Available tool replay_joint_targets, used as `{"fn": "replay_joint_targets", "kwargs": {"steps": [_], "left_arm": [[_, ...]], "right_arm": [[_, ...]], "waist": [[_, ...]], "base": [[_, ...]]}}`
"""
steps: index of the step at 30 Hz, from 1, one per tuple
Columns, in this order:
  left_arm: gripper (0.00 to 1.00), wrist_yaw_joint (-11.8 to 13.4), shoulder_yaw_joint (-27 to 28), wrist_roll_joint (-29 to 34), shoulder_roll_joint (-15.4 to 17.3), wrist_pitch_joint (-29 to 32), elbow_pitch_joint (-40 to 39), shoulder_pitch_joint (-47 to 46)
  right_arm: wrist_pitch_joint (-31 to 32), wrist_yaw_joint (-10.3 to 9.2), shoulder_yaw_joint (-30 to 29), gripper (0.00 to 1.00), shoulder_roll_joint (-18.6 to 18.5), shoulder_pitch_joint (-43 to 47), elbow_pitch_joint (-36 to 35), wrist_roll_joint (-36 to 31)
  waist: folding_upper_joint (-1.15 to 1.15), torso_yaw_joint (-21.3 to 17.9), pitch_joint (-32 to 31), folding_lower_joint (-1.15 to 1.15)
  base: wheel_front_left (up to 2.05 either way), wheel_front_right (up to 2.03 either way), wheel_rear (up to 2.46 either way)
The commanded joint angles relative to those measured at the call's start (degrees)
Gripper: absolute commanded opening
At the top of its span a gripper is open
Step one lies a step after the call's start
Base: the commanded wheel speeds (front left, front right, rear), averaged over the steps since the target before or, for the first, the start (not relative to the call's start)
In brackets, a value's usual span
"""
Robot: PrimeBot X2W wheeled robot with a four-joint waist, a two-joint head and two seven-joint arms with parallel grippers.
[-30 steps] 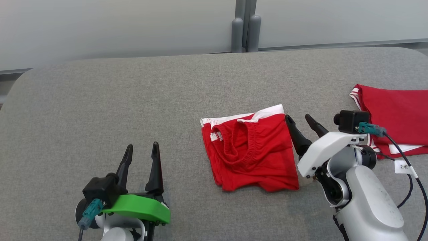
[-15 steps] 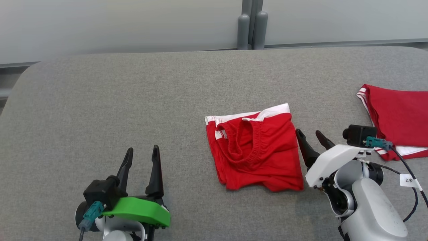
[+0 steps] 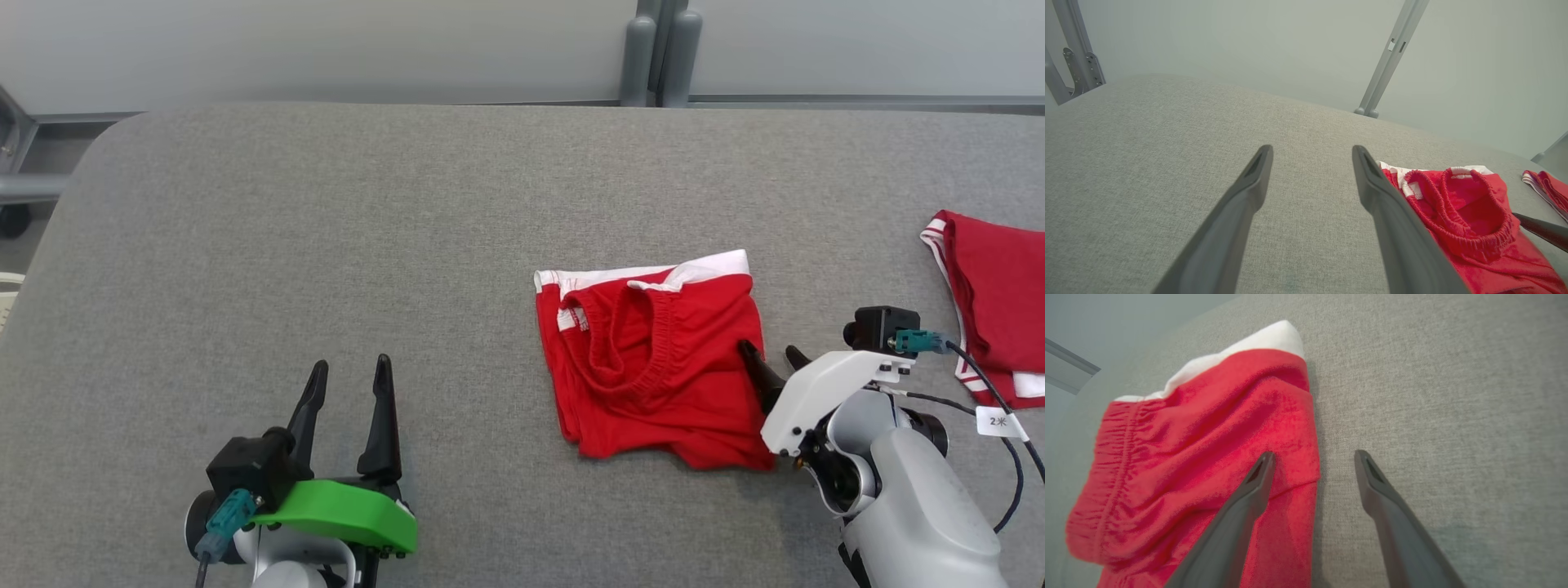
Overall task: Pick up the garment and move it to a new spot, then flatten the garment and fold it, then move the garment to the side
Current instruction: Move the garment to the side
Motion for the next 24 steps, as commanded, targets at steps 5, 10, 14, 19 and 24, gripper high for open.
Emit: {"fn": "replay_joint_targets", "kwargs": {"steps": [5, 10, 14, 19, 24], "left_arm": [[1.0, -0.2, 0.0, -0.2, 0.1, -0.3, 0.3, -0.8], [1.0, -0.4, 0.0, -0.4, 0.1, -0.5, 0.7, -1.1], [1.0, -0.2, 0.1, -0.5, 0.1, -0.6, 0.8, -1.2], [1.0, 0.1, 0.1, -0.4, 0.1, -0.8, 0.8, -1.1], [1.0, 0.2, -0.1, -0.2, 0.0, -0.9, 0.5, -1.0]], "right_arm": [[2.3, 0.01, 0.1, 1.0, -0.1, -2.4, 4.6, 2.7], [2.9, 0.02, 1.6, 1.0, 0.1, -3.8, 7.2, 4.2], [2.6, 0.02, 3.5, 0.0, 0.1, -5.0, 7.5, 5.3], [1.7, 0.01, 5.8, 0.0, -1.9, -6.7, 6.3, 5.8], [2.9, 0.01, 7.9, 0.0, -4.5, -7.2, 3.9, 6.5]], "waist": [[0.58, 2.1, 1.0, 0.0], [0.58, 2.9, 1.3, 0.0], [0.58, 3.0, 1.4, 0.0], [0.58, 2.6, 1.2, 0.0], [0.58, 1.4, 0.7, 0.0]], "base": [[0.0, 0.0, 0.0], [0.0, 0.0, 0.0], [0.0, 0.0, 0.0], [0.0, 0.0, 0.0], [0.0, 0.0, 0.0]]}}
